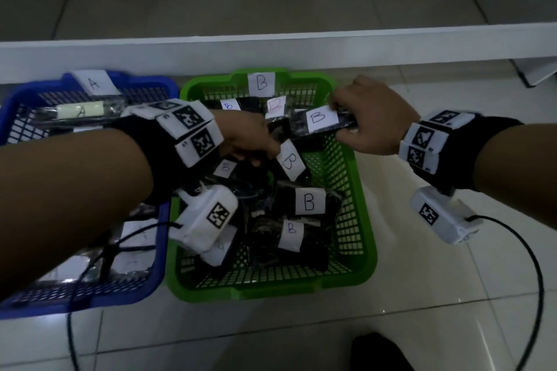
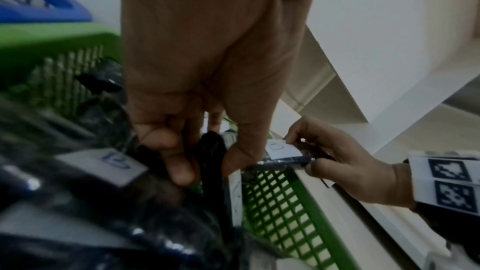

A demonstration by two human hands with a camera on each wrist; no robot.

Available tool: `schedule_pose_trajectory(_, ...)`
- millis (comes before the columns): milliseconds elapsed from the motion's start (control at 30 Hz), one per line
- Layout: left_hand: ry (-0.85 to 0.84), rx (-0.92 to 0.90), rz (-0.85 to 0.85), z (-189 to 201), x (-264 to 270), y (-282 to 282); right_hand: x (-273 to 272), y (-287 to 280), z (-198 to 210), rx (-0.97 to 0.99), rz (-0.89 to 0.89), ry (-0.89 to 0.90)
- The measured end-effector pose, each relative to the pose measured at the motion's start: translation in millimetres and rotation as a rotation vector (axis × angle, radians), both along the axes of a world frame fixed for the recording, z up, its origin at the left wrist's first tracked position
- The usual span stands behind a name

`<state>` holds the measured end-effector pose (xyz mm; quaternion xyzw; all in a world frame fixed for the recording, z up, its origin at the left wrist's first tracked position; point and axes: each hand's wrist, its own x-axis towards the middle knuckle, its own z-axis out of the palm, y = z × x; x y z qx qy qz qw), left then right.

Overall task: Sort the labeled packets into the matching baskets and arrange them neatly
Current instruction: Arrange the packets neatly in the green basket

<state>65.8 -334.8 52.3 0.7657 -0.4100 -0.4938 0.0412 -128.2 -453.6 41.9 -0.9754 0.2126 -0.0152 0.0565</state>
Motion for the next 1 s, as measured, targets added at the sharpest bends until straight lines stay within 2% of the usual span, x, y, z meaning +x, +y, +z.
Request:
schedule_pose_trajectory(67,-0.029,-0.008,-0.081,9,10,13,7,9,-4,0.012,0.032,0.048)
schedule_pose_trajectory(167,-0.184,-0.027,-0.283,19,18,25,18,18,-5,-0.014,0.054,0.149)
schedule_pose_trajectory(300,-0.298,-0.07,-0.439,25,20,28,28,19,-4,-0.204,0.138,0.326)
schedule_pose_trajectory(400,-0.284,-0.034,-0.434,27,28,29,29,27,-9,-0.252,0.152,0.37)
schedule_pose_trajectory(533,-0.196,0.069,-0.368,30,48,32,31,41,-11,-0.131,0.121,0.294)
schedule_pose_trajectory(633,-0.14,0.121,-0.332,33,64,31,35,47,-18,-0.09,0.141,0.33)
schedule_pose_trajectory(767,-0.098,0.183,-0.327,35,76,32,40,49,-30,-0.092,0.079,0.386)
schedule_pose_trajectory(1000,-0.065,0.225,-0.356,32,76,29,40,67,-34,-0.11,-0.032,0.368)
